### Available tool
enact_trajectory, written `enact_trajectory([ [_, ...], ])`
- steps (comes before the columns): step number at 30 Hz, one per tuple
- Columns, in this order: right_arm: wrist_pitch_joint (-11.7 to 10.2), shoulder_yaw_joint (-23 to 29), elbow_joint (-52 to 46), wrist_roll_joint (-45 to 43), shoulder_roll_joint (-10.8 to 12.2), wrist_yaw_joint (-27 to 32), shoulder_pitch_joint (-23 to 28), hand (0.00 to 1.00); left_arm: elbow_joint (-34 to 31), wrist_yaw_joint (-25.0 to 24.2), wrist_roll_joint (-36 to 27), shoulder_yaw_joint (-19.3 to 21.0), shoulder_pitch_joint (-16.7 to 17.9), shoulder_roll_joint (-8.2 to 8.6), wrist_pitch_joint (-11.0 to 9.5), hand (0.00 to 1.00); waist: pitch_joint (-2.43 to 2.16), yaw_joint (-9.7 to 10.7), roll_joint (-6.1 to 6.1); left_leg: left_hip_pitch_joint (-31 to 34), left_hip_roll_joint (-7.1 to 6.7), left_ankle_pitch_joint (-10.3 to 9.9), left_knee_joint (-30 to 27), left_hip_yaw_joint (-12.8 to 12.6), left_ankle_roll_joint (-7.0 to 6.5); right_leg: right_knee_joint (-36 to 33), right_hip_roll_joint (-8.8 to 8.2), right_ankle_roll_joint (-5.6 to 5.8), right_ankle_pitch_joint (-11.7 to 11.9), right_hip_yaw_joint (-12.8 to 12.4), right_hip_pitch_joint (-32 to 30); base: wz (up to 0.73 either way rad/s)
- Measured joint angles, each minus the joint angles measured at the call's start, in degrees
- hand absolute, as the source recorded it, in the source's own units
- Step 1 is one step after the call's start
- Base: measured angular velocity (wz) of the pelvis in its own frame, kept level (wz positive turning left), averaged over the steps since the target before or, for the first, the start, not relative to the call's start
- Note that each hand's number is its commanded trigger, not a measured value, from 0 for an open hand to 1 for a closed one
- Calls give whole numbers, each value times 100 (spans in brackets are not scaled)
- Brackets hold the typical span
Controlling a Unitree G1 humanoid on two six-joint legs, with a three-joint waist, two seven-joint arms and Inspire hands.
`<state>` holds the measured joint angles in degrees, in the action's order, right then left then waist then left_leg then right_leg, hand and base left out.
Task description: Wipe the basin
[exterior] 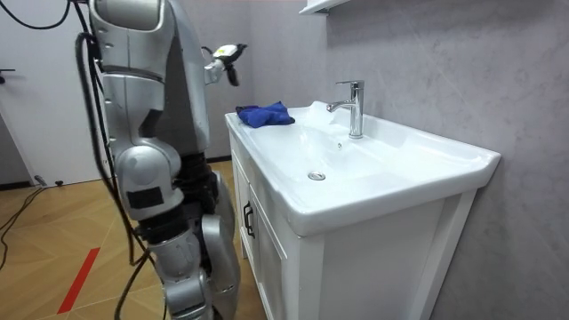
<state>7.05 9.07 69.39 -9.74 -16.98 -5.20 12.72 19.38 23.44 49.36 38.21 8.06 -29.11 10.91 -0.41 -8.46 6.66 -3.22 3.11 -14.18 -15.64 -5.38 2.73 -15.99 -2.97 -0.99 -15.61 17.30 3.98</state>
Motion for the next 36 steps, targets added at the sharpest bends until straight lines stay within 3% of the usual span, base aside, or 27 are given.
enact_trajectory([
  [4, 2, -20, -112, -137, -107, -42, -26, 0, 390, 320, -338, 3, 478, -5, -3, 0, -15, -152, -50, 50, -5, 0, -14, 88, 0, 14, 1, 1, -1, 76, -2, 11],
  [7, 9, -45, -323, -107, -173, -78, -32, 0, 823, 477, -753, -13, 787, 122, -11, 0, 4, -148, -94, 88, -15, 0, -13, 182, 0, 6, -15, -1, -26, 184, 6, 17],
  [8, 7, -49, -395, -98, -171, -85, -36, 0, 972, 579, -1004, -13, 937, 218, -40, 0, 24, -163, -139, 108, -22, 1, -20, 231, 1, 4, -34, -4, -41, 236, 6, 19],
  [13, 81, -98, -405, 33, -156, -130, -5, 0, 1907, 850, -1682, -22, 1258, 649, -101, 0, -23, -173, -275, 147, -104, 2, -68, 389, -1, -131, -144, 34, -152, 350, 0, 16],
  [15, 160, -113, -416, 74, -133, -153, -5, 0, 2193, 864, -2322, -92, 1537, 963, -88, 0, -41, -132, -348, 131, -132, 2, -87, 414, -1, -185, -187, 40, -189, 420, 22, 7],
  [16, 180, -115, -412, 80, -134, -164, 2, 0, 2267, 868, -2474, -176, 1596, 1032, -95, 0, -41, -131, -367, 136, -139, 2, -89, 430, -1, -187, -193, 43, -193, 435, 29, 17],
  [21, 255, -276, -274, 104, -95, -214, -103, 0, 3172, 801, -3800, -626, 1622, 1521, -132, 0, -18, -153, -593, 154, -168, 7, -146, 578, -10, -182, -216, 54, -217, 552, 109, 16],
  [23, 242, -275, -249, 110, -93, -213, -164, 0, 3489, 627, -4062, -732, 1609, 1630, -182, 0, -6, -136, -622, 194, -169, 6, -213, 596, -11, -186, -218, 53, -218, 568, 121, 7],
  [27, 240, -282, -64, 203, -81, -226, -290, 0, 3623, 215, -4732, -1139, 1549, 1676, -235, 0, 13, -107, -662, 283, -191, 5, -329, 717, -13, -182, -233, 65, -227, 689, 148, 18],
  [29, 248, -301, -64, 256, -79, -249, -317, 0, 3615, 16, -4763, -1267, 1535, 1681, -248, 0, 14, -77, -663, 331, -193, 6, -381, 700, -14, -189, -255, 66, -227, 753, 153, 12],
  [32, 251, -342, -77, 260, -43, -251, -323, 0, 3595, -395, -4756, -1635, 1533, 1700, -292, 0, 14, 0, -675, 402, -170, 12, -437, 409, -33, -225, -306, 80, -233, 797, 124, 6],
  [34, 245, -350, -70, 246, 25, -258, -359, 0, 3579, -626, -4747, -1721, 1514, 1700, -297, 0, 18, 54, -721, 418, -175, 8, -438, 375, -44, -276, -327, 91, -240, 782, 79, -5],
  [36, 226, -362, -61, 243, 100, -340, -412, 0, 3576, -875, -4727, -1869, 1473, 1699, -362, 0, 27, 85, -775, 427, -155, 7, -427, 204, -44, -291, -327, 92, -238, 669, 8, -22],
])
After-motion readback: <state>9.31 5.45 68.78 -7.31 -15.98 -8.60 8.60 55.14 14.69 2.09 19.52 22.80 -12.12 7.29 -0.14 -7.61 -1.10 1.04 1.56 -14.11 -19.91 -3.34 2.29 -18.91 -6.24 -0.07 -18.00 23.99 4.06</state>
